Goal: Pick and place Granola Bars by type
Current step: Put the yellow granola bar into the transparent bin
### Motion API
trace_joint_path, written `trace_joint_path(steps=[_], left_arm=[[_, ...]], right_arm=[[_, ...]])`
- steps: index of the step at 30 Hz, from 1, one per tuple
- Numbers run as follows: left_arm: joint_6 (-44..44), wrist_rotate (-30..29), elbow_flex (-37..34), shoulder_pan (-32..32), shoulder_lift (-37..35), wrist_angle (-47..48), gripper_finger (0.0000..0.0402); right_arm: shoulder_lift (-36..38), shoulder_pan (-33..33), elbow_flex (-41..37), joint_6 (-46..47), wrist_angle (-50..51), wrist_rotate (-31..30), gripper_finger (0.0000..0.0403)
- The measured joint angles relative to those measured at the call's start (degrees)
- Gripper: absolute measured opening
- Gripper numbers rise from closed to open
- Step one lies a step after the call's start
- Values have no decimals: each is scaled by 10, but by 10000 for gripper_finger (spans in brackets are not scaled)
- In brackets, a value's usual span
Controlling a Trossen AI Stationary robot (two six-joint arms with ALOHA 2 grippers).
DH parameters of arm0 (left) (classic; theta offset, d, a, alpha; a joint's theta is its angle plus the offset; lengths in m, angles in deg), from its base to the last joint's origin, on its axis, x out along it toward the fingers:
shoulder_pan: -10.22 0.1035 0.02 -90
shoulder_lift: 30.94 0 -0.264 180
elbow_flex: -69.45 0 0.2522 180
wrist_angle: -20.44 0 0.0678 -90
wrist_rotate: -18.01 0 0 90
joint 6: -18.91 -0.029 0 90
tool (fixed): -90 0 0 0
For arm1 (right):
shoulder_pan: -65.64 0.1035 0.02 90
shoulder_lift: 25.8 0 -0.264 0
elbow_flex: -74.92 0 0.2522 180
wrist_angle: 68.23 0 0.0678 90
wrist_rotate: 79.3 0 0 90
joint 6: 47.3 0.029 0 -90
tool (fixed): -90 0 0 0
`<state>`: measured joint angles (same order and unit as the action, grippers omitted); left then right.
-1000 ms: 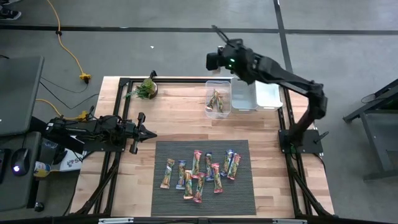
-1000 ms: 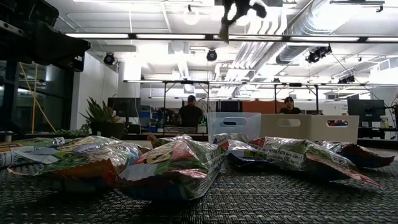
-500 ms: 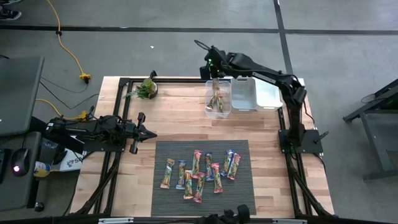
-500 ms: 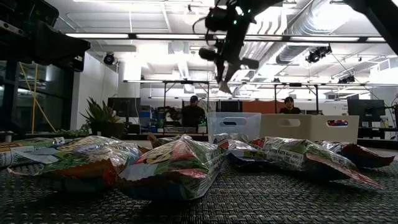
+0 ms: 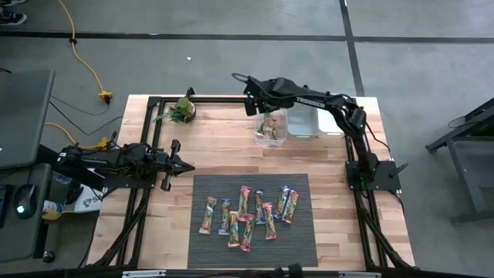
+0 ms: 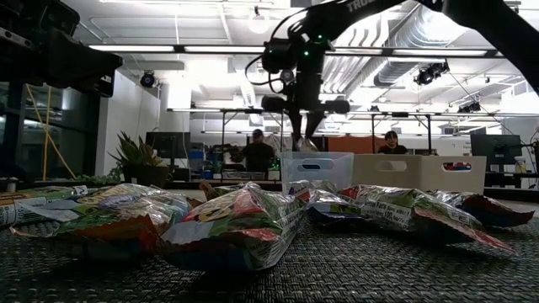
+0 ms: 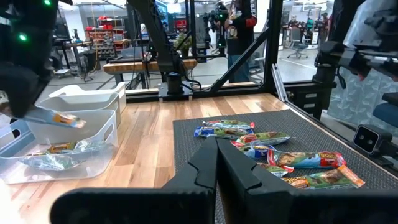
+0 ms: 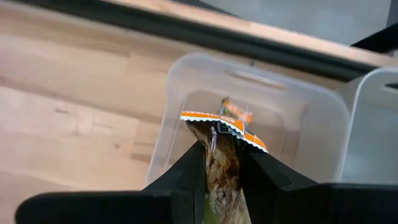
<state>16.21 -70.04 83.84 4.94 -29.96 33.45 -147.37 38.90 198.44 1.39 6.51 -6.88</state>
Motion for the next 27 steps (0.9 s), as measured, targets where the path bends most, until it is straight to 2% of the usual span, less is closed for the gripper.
trace_joint_path(steps=[12, 21, 27], left_arm=[[0, 0, 0, 0, 0, 0, 1], [0, 0, 0, 0, 0, 0, 1], [0, 0, 0, 0, 0, 0, 1]], right_arm=[[-24, 14, -11, 24, 16, -11, 71], [-20, 16, -82, 31, -26, 31, 71], [-20, 18, -94, 23, -52, 39, 71]])
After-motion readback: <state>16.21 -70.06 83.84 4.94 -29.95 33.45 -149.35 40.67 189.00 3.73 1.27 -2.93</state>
